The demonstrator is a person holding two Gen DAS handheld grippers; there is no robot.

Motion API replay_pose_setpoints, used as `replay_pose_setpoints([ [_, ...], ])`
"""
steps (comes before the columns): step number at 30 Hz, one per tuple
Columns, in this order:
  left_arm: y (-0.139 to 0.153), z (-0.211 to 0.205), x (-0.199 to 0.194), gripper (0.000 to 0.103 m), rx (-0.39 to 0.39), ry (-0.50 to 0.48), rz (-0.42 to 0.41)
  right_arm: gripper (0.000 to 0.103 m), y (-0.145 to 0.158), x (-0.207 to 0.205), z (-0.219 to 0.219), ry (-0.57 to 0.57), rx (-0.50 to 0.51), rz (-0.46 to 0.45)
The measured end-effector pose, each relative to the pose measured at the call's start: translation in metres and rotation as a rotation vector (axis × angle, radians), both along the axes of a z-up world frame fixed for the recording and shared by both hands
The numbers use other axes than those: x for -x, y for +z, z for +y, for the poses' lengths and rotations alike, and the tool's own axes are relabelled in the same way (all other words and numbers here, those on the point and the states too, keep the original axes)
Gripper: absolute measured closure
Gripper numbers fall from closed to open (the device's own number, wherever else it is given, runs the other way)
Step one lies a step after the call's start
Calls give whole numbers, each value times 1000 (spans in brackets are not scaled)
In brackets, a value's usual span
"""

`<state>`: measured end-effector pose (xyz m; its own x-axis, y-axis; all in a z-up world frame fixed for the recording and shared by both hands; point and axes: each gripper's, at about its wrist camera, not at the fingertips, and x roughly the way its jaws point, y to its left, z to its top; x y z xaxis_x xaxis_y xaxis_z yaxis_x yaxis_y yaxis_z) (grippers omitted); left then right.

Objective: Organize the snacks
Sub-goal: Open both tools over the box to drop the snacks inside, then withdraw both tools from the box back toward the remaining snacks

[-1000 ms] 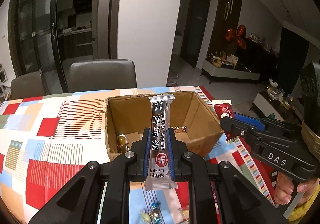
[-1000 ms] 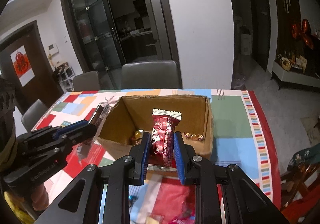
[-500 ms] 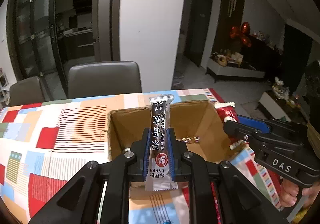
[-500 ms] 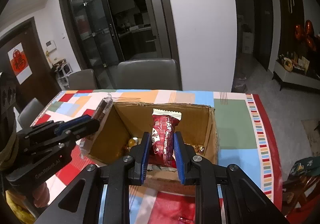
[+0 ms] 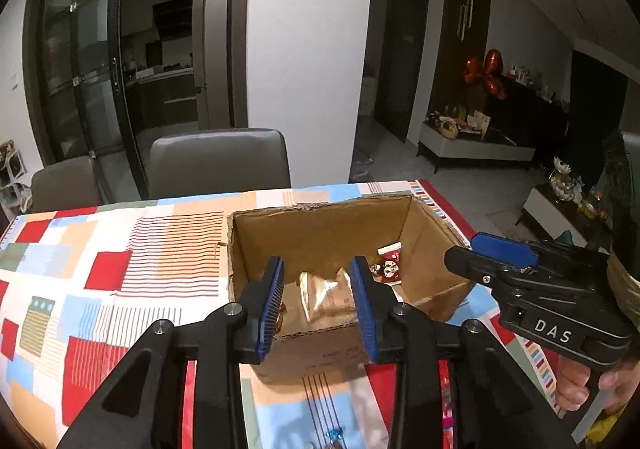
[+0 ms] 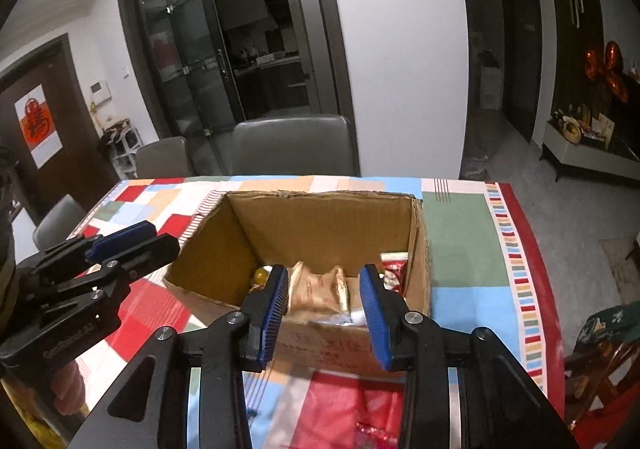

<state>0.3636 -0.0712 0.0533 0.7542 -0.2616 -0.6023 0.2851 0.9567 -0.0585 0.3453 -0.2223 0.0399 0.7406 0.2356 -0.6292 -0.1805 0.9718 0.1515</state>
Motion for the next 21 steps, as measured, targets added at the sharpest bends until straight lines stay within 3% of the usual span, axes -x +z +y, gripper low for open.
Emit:
replay_pose_setpoints([
  [13, 12, 2, 77, 69, 6, -34, -60, 64, 7, 70, -2, 11, -12, -46],
  [21, -6, 9, 111, 69, 15, -32, -61, 64, -8, 102, -5, 1, -28, -42],
])
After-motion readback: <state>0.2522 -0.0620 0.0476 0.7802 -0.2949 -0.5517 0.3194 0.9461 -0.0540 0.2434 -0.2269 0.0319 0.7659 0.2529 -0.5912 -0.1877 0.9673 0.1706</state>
